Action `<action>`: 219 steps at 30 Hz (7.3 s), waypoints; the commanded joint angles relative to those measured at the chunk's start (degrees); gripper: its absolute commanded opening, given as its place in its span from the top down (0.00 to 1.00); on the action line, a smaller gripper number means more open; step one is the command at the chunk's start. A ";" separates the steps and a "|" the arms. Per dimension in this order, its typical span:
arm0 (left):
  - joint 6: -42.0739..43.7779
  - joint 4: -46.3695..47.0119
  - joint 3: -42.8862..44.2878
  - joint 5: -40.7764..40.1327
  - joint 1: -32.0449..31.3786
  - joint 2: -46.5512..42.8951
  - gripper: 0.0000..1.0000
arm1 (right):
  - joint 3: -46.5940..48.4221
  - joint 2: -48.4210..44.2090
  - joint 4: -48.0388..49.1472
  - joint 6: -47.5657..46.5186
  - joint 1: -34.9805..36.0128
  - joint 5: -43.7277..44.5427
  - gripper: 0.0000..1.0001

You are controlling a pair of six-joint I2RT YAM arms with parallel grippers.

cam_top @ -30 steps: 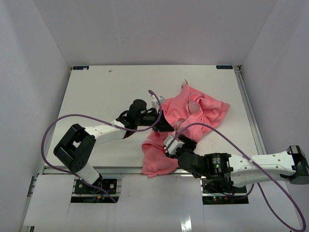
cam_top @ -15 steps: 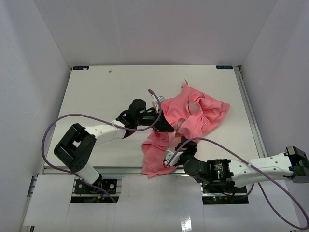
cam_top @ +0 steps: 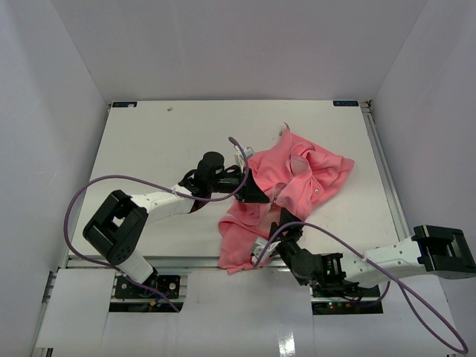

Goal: Zip up the jacket

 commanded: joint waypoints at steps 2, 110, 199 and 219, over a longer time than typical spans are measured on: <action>-0.62 2.16 -0.77 1.06 0.44 -1.68 1.00 | -0.44 4.34 16.37 -8.00 0.25 1.84 0.26; -4.09 10.44 -3.58 6.80 1.58 0.38 1.00 | 23.27 -16.64 -49.30 67.51 -38.24 -50.19 0.57; -0.81 7.19 -3.66 3.55 1.58 0.92 1.00 | 36.36 -6.48 -61.18 82.22 -35.71 -36.11 0.70; 0.39 10.76 -5.14 6.69 1.63 1.28 1.00 | 56.52 18.07 -71.28 48.18 -72.93 -121.97 0.54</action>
